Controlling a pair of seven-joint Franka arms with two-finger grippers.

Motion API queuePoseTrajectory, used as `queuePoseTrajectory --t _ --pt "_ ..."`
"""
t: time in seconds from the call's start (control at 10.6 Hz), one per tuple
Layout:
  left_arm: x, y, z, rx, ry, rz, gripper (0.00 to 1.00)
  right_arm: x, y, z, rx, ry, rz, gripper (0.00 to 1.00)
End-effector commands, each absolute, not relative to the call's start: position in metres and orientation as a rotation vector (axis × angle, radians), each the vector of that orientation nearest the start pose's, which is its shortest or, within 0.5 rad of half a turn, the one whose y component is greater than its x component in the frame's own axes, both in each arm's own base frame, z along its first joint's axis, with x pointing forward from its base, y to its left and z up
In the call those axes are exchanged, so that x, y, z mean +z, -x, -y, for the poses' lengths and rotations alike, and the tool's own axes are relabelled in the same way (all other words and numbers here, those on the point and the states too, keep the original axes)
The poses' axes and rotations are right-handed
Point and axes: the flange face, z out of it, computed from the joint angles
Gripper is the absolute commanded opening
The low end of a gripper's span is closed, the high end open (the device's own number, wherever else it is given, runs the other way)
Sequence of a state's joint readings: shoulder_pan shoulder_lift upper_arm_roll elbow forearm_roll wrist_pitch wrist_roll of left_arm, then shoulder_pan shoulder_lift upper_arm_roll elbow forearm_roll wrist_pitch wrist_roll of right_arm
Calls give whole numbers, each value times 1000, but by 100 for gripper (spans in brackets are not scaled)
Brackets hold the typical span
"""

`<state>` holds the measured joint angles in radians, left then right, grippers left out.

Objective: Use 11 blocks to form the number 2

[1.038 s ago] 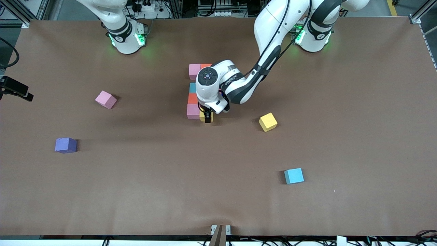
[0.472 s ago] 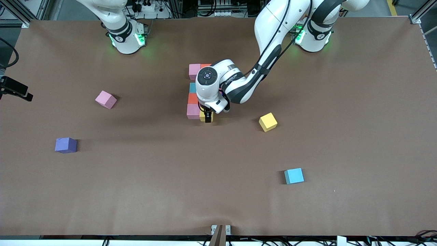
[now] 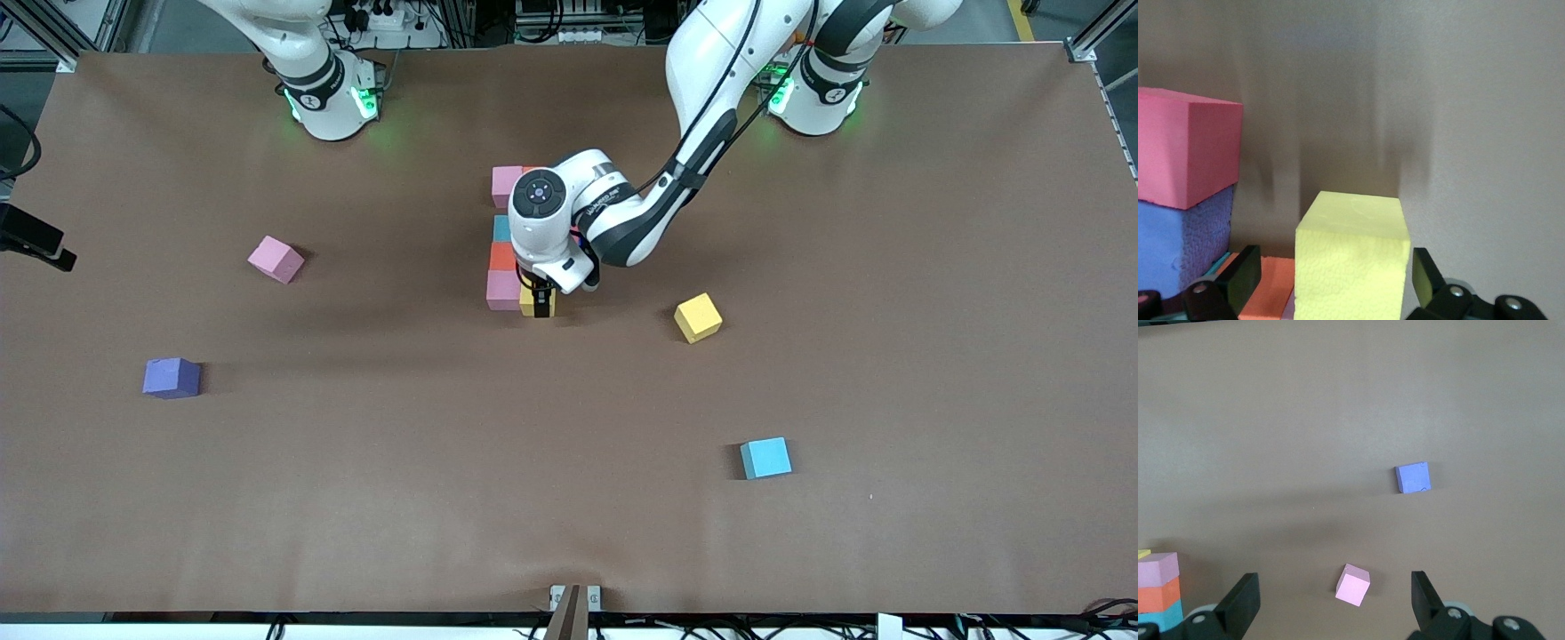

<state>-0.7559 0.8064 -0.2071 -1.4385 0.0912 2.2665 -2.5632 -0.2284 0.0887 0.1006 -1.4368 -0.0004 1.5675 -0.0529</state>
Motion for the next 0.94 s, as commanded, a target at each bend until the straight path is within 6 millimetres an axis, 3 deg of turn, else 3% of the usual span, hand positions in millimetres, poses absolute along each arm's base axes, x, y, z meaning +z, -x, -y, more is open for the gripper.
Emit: queuePoseTrajectory --t 0.0,0.47,0.57,0.85 --pt "236 -444 575 -121 -2189 -2228 100 637 -580 84 -83 3120 -132 100" --pt "246 -442 569 -100 -2333 -2134 100 639 -583 84 -117 3113 -137 100" --pt "246 -450 560 -99 -2364 -2115 100 639 -582 84 -117 3113 -133 100" --pt "246 -503 508 -125 -2365 -2129 100 639 -582 86 -118 3112 -135 100"
